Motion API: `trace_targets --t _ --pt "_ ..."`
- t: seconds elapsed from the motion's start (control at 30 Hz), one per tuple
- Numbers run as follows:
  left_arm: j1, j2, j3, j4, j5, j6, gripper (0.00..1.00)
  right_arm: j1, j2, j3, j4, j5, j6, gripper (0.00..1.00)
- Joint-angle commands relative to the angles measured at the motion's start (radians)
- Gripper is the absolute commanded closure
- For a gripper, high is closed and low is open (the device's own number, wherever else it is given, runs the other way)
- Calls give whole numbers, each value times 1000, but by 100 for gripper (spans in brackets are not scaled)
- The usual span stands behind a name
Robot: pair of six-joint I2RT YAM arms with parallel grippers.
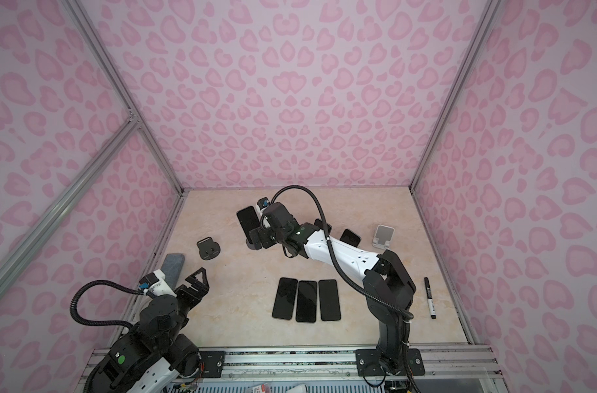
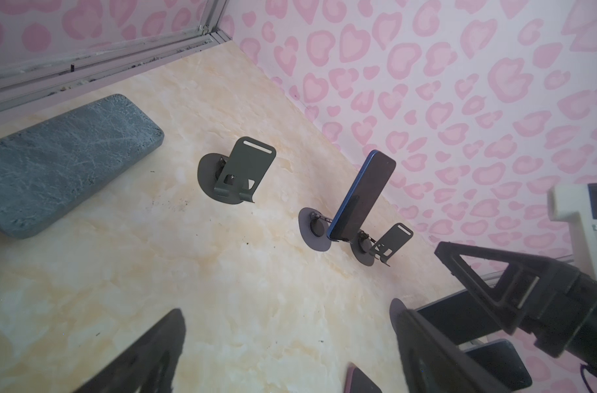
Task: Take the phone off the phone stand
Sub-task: 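Lower the open right gripper around the blue-edged phone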
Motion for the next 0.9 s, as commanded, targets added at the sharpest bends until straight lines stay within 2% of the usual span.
trace_targets --t 0.0,0.07,0.17,0.33,0.47,0.57,0.87 --pt "0 39 30 7 -27 -48 0 -19 9 -5 71 -30 10 3" --pt "1 57 52 -5 -28 -42 2 -10 35 20 66 -60 -15 3" --pt "0 65 33 10 -9 -43 4 7 94 83 41 -4 -43 3" --pt "1 67 -13 24 15 -77 4 3 223 259 -2 -15 -38 2" --pt "0 64 -8 4 18 -57 4 4 316 366 -8 2 -49 2" --pt "0 61 -10 7 29 -49 4 10 344 374 31 32 -61 2" --pt "0 61 -21 19 25 -35 4 9 432 463 -6 40 -108 2"
